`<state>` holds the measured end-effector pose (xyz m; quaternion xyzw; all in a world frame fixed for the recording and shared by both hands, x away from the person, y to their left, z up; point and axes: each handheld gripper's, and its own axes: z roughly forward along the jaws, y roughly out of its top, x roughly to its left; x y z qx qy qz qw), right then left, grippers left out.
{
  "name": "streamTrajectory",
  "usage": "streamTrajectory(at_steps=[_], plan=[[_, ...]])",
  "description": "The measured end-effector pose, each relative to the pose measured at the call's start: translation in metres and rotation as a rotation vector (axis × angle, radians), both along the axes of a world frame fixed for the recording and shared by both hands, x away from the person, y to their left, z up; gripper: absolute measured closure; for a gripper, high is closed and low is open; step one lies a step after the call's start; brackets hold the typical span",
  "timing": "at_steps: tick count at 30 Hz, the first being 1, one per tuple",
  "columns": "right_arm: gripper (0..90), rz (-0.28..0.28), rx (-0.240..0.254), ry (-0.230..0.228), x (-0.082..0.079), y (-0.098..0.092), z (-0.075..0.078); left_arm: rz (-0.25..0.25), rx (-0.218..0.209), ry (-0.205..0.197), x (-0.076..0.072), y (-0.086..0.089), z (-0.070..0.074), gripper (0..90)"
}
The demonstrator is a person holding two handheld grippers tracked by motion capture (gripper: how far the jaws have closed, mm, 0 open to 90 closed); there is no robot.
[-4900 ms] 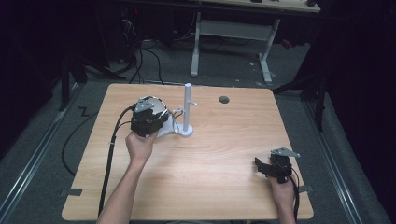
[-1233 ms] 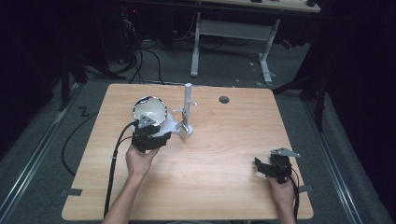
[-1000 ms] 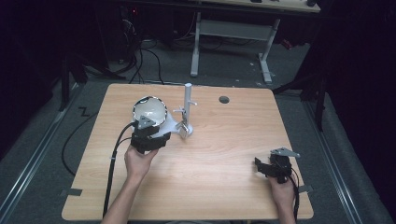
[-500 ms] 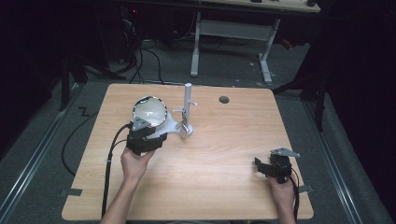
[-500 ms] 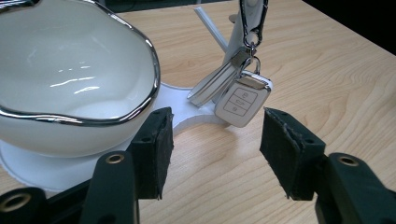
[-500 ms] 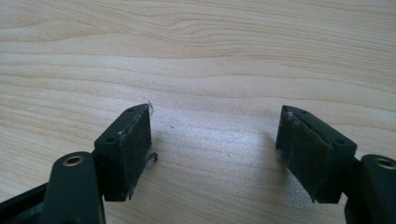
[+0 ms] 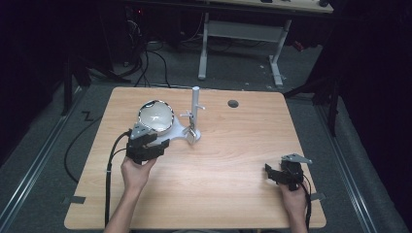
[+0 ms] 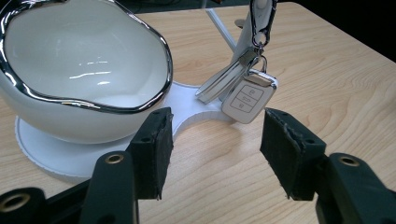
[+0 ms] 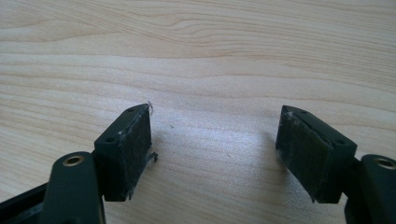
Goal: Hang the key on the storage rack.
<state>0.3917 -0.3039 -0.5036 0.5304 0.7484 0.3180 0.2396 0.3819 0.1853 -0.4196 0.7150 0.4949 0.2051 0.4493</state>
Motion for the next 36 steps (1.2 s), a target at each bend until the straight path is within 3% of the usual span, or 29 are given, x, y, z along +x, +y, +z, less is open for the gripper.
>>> streamTrajectory(at_steps=[28,36], plan=[[26.9,0.000,0.000,0.000,0.000,0.000,0.000,0.047,-0.075,-0.004,-0.021,0.027,-0.003,43.3],[26.9,0.000,0.000,0.000,0.000,0.000,0.000,0.060,-0.078,-0.002,-0.027,0.032,-0.007,43.3]])
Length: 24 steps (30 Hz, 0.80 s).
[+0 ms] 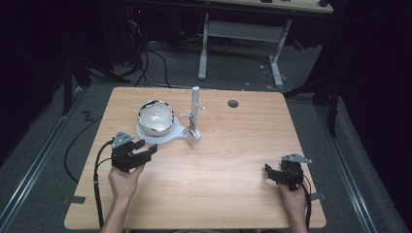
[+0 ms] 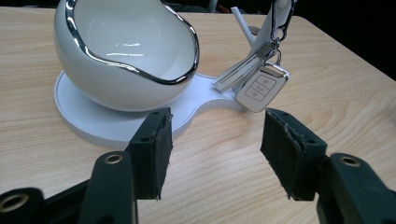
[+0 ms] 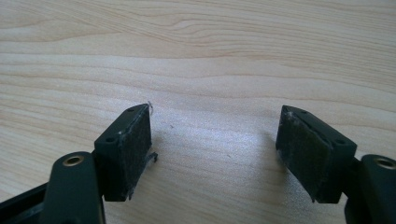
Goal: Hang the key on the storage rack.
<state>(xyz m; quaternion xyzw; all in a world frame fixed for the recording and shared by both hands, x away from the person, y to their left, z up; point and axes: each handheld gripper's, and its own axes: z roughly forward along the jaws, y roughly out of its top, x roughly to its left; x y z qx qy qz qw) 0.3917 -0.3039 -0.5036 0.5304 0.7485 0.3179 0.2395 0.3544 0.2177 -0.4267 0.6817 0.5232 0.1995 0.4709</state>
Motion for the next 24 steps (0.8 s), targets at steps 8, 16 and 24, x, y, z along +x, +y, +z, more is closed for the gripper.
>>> streamTrajectory(at_steps=[8,16,24], plan=[[26.9,0.000,0.000,0.001,0.000,0.000,0.000,0.008,-0.001,0.001,-0.006,0.004,-0.003,43.3],[26.9,0.000,0.000,0.001,0.000,0.000,0.000,0.019,-0.010,0.010,-0.010,0.006,-0.008,43.3],[26.9,0.001,-0.001,0.000,0.000,0.000,0.000,0.019,0.005,0.017,-0.012,0.003,-0.014,43.2]])
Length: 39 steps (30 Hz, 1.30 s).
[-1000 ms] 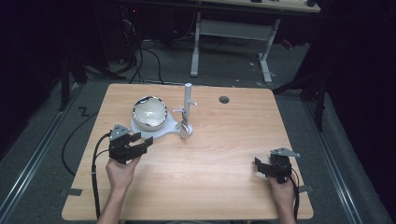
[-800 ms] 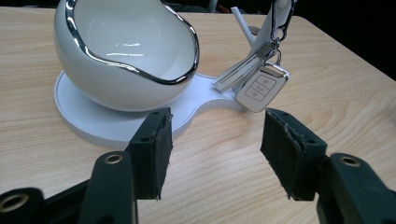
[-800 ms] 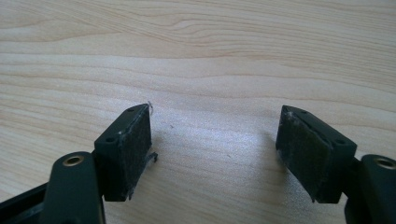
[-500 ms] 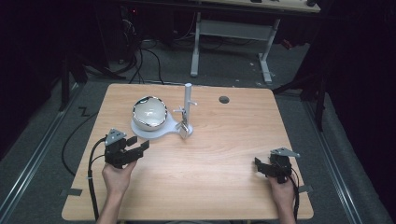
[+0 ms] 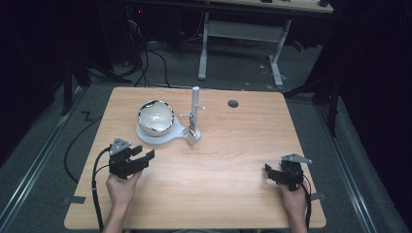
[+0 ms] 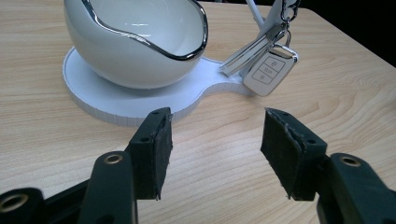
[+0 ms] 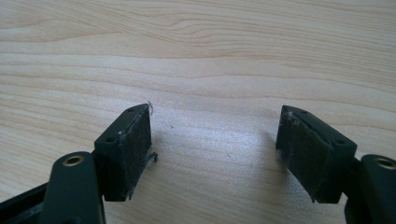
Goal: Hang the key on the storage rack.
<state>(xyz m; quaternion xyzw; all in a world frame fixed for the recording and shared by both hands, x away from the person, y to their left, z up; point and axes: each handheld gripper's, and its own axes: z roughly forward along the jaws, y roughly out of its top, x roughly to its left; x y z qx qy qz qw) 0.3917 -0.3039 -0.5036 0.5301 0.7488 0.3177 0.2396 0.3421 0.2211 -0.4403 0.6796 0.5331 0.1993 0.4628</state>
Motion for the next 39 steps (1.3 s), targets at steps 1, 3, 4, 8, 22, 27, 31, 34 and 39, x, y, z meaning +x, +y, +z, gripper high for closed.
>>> streamTrajectory(at_steps=[1,3,4,8,22,27,31,34,39], plan=[[26.9,-0.001,0.001,0.000,0.000,0.000,0.000,0.000,-0.002,0.002,0.000,0.000,-0.001,43.2],[26.9,0.000,0.000,-0.001,0.000,0.000,0.000,0.000,0.001,0.006,-0.001,0.000,-0.002,43.1],[26.9,0.000,0.000,0.000,0.000,0.000,0.000,0.000,0.003,0.008,-0.001,0.000,-0.003,43.1],[26.9,-0.001,0.001,0.001,0.000,0.000,0.000,0.003,0.003,0.010,-0.004,0.001,-0.005,43.2],[26.9,0.000,0.000,-0.001,0.000,0.000,0.000,0.005,0.009,0.039,-0.009,0.001,-0.018,43.0],[26.9,-0.001,-0.001,0.000,0.000,0.000,0.000,0.005,0.011,0.047,-0.009,0.000,-0.022,43.0],[26.9,0.000,0.000,0.000,0.000,0.000,0.000,0.010,0.018,0.053,-0.010,0.000,-0.025,42.9],[26.9,-0.001,-0.001,0.000,0.000,0.000,0.000,0.016,0.029,0.067,-0.010,0.000,-0.030,42.9],[26.9,-0.001,-0.001,0.000,0.000,0.000,0.000,0.026,0.039,0.077,-0.011,0.001,-0.036,42.9]])
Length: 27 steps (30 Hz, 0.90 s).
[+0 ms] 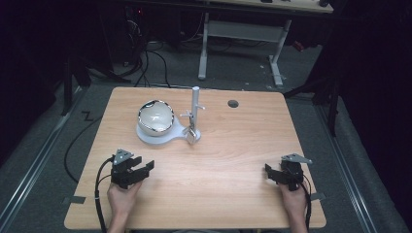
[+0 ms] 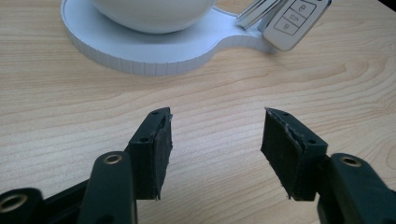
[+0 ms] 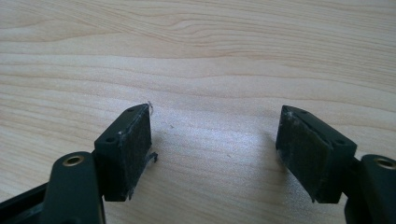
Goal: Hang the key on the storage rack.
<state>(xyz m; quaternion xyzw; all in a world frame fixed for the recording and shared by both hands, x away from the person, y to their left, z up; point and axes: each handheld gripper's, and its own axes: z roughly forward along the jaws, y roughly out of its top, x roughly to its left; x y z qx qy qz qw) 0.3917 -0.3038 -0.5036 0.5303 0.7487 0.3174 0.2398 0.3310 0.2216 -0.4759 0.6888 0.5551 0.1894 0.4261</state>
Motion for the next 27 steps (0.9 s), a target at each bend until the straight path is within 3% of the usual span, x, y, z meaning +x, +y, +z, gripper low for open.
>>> streamTrajectory(at_steps=[15,27], plan=[[26.9,0.000,0.001,0.000,0.000,0.000,0.000,0.013,0.033,0.048,0.003,-0.006,-0.020,42.3],[26.9,0.000,0.000,0.000,0.000,0.000,0.000,0.021,0.121,0.065,0.004,-0.015,-0.029,41.1]])
